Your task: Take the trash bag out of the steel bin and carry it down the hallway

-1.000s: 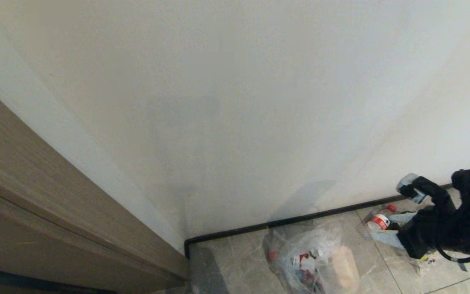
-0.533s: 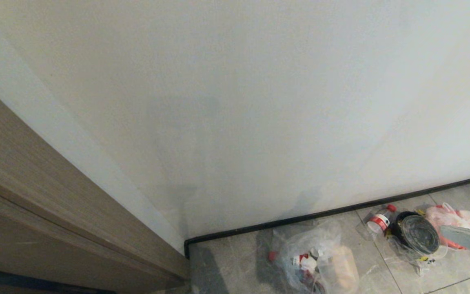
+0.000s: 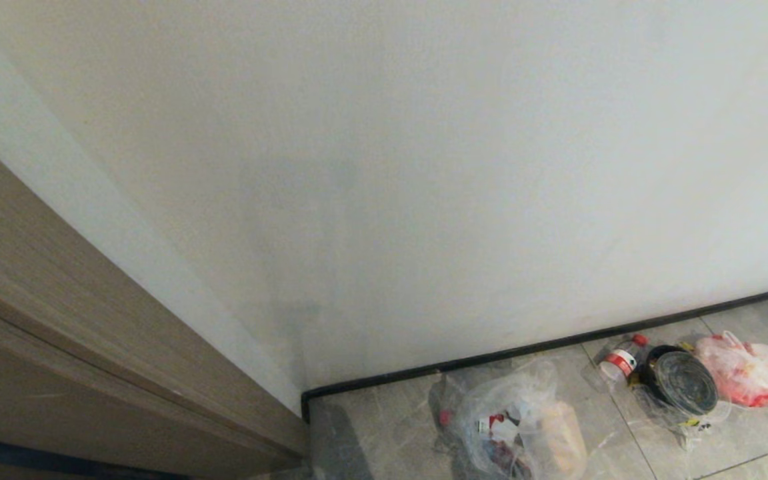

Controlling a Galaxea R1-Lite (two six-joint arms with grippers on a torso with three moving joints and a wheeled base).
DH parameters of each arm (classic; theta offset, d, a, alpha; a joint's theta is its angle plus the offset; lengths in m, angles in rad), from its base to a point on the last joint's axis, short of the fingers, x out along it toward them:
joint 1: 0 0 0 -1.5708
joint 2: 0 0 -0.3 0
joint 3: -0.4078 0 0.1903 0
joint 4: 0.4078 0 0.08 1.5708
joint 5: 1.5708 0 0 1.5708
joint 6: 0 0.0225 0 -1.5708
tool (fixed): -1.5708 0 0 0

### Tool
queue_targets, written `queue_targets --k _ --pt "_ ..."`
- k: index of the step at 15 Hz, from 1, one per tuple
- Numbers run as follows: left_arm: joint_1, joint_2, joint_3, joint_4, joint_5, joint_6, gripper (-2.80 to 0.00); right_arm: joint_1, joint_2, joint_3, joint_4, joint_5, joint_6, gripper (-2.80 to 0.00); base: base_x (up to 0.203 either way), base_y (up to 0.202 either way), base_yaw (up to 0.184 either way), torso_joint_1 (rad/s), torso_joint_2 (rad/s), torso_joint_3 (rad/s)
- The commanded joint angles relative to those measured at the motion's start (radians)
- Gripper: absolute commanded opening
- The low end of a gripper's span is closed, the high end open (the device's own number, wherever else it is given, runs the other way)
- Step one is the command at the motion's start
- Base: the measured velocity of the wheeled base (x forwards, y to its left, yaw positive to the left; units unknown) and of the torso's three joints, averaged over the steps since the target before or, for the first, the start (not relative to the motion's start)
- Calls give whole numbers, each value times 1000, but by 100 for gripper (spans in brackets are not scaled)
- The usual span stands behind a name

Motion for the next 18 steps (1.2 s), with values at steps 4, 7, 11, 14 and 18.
queue_targets --k 4,7,11,14,18 --pt "0 0 2 0 1 0 -280 19 -310 79 -43 -117 -12 -280 0 0 0 0 0 0" --pt "0 0 2 0 1 0 -280 22 -304 92 28 -36 -5 -280 0 0 0 0 0 0" --pt "0 0 2 0 1 0 -280 22 -303 88 41 -41 0 -280 0 0 0 0 0 0" --pt "0 0 2 0 1 0 -280 22 -303 86 43 -38 12 -280 0 0 0 0 0 0" --pt "0 0 2 0 1 0 -280 21 -303 85 43 -38 11 -280 0 0 0 0 0 0"
